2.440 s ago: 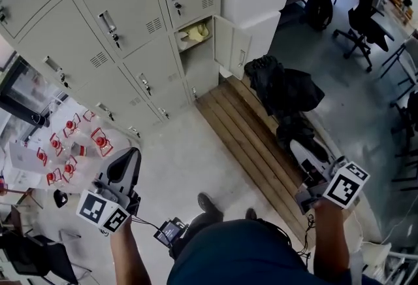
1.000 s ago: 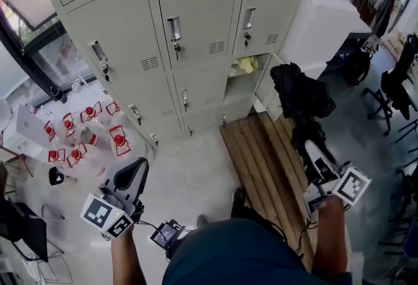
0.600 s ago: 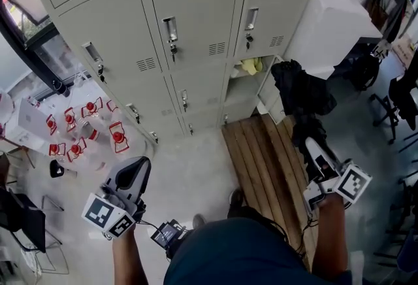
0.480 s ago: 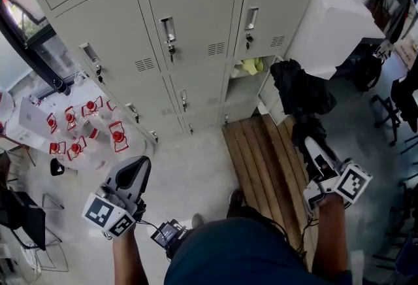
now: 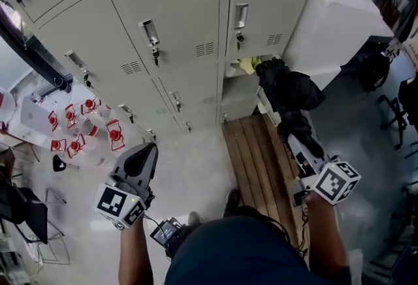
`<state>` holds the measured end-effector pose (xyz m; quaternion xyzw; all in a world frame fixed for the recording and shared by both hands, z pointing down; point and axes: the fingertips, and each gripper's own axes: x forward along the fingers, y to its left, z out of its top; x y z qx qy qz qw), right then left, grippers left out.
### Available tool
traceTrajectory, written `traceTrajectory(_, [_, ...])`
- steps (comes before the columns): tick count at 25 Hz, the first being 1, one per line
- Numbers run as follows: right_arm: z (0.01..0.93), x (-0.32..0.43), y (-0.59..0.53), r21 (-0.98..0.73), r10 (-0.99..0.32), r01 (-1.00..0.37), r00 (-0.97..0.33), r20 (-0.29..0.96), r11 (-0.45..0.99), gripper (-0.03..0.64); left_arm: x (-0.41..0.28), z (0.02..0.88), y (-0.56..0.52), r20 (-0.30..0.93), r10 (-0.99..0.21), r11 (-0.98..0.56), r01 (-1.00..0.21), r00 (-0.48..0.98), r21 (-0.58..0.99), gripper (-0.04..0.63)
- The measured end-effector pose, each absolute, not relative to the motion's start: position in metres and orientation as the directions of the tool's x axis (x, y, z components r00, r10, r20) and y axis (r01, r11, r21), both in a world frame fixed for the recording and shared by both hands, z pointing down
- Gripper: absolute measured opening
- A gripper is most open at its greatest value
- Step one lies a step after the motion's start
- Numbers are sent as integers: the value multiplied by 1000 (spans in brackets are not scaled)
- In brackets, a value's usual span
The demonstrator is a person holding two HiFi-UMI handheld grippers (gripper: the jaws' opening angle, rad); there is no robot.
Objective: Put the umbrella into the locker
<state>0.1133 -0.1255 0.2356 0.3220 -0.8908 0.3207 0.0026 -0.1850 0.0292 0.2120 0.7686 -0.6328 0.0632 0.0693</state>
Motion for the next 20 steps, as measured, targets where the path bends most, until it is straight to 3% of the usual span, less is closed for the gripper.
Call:
traceTrajectory(11, [269, 119, -184, -512, -545, -581, -804, 239, 633, 198, -119, 211, -87, 184, -962, -204, -979, 200, -4, 18])
traceTrajectory(20, [292, 122, -230, -506, -536, -592, -799, 272, 627, 198, -114, 235, -154, 194, -949, -254, -967, 249, -3, 18])
